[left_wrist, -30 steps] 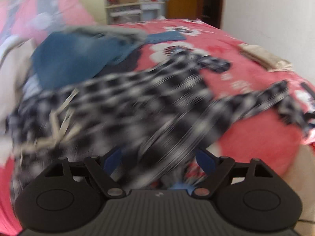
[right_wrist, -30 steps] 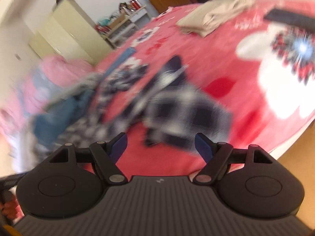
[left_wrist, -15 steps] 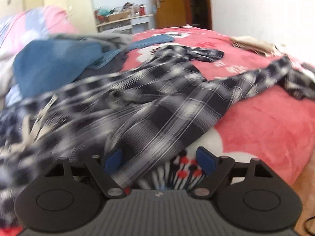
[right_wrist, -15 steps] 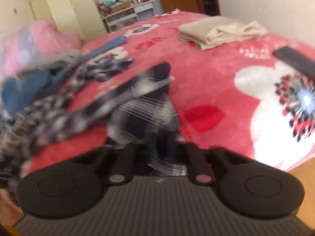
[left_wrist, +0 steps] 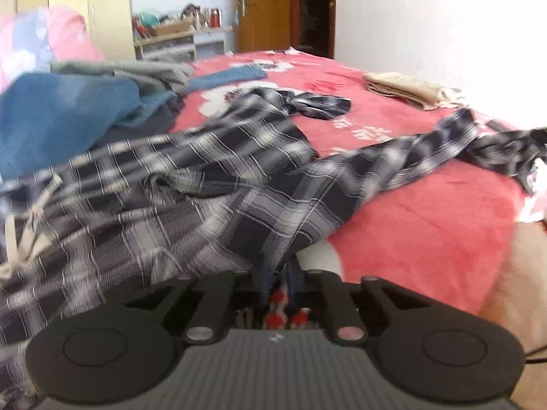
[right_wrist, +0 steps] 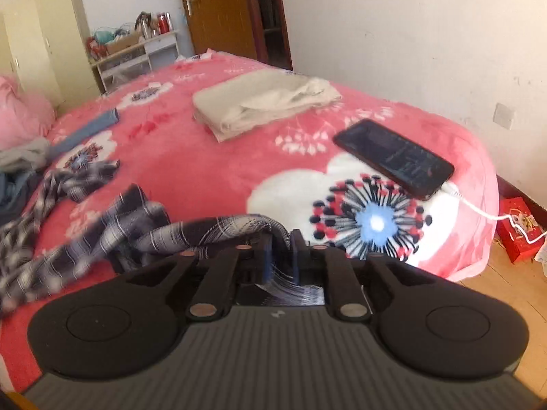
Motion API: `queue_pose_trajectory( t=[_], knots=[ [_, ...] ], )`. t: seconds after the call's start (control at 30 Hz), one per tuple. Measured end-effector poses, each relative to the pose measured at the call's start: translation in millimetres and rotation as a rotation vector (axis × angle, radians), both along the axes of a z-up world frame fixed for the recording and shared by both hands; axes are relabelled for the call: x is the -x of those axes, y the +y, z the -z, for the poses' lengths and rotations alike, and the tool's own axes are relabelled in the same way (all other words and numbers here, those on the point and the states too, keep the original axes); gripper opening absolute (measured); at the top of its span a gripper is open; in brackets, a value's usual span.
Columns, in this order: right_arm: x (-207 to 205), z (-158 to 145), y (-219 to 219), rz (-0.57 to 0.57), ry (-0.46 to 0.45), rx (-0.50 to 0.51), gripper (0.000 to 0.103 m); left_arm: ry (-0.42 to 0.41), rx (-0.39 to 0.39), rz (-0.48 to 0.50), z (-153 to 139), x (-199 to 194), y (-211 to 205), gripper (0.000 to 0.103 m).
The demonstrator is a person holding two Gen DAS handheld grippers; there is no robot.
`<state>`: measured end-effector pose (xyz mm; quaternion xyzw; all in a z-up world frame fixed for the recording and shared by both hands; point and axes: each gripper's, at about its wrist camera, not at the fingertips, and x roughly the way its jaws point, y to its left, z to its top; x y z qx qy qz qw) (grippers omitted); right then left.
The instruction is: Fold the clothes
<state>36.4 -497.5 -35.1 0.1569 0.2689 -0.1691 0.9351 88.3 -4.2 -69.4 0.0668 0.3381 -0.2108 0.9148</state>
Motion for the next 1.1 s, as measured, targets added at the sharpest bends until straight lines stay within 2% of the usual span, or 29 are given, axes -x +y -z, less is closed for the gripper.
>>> queue_pose_trajectory(
  t=[0.07,0.17,0.2,0.27,0.33,0.43,0.5,0.6,0.7,0.73,0.8,0.83,0.87,0.9,1.0,1.03,1.1],
  knots=[
    [9.7,-14.6,7.0,0.002,-0.12,0.005,0.058,0.017,0.065,-0.005,-9.4,2.5,11.8,0.042],
    [12.7,-35.7,19.4,-0.015,-0.297,0.034,0.066,-0.015,0.144,-0.012,-27.1,-4.5,25.2,0.056],
    [9.9,-41.4,21.8,-0.03,-0.346,0.026,0.067,-0.032,0.161,-0.021,-32.6,-9.1,28.5,0.058],
    [-9.0,-47.9,25.1,-0.116,-0.405,-0.076,0.074,-0.067,0.18,-0.04,-41.6,-21.0,32.6,0.06],
    [-44.6,-47.7,31.5,-0.221,-0.384,-0.21,0.074,-0.093,0.124,-0.087,-40.0,-45.2,26.8,0.06],
    [-122.4,-35.4,53.2,-0.371,-0.231,-0.368,0.074,-0.105,0.053,-0.169,-30.7,-86.2,20.7,0.06],
    [-176.0,-19.4,69.4,-0.422,-0.152,-0.45,0.074,-0.099,0.022,-0.226,-21.5,-115.0,19.3,0.06],
    [-245.5,2.3,84.7,-0.42,-0.043,-0.497,0.074,-0.101,0.0,-0.284,-6.7,-140.0,22.3,0.06],
    [-268.7,9.3,98.7,-0.456,-0.018,-0.446,0.073,-0.105,-0.019,-0.337,8.2,-161.8,26.2,0.06],
    [-276.4,11.7,103.3,-0.468,-0.01,-0.429,0.071,-0.106,-0.025,-0.354,13.1,-169.1,27.5,0.06],
    [-291.9,16.4,112.6,-0.491,0.007,-0.394,0.057,-0.091,-0.023,-0.388,22.7,-181.8,31.9,0.06],
    [-299.6,18.8,117.3,-0.503,0.016,-0.377,0.045,-0.061,0.006,-0.401,26.5,-185.1,37.5,0.06],
    [-307.4,21.1,122.0,-0.514,0.024,-0.36,0.016,-0.045,0.043,-0.41,28.1,-186.9,44.3,0.06],
    [-315.1,23.5,126.6,-0.526,0.032,-0.342,0.002,-0.039,0.082,-0.419,28.4,-187.9,51.1,0.06],
    [-338.3,30.5,140.6,-0.56,0.057,-0.29,0.002,-0.032,0.178,-0.426,30.0,-187.3,67.1,0.06],
    [-337.8,21.1,140.9,-0.567,0.035,-0.26,0.002,-0.034,0.2,-0.428,29.9,-186.1,70.3,0.06],
    [-325.3,-21.4,131.4,-0.56,-0.041,-0.18,0.002,-0.042,0.239,-0.43,29.1,-183.1,75.4,0.06]
  ],
)
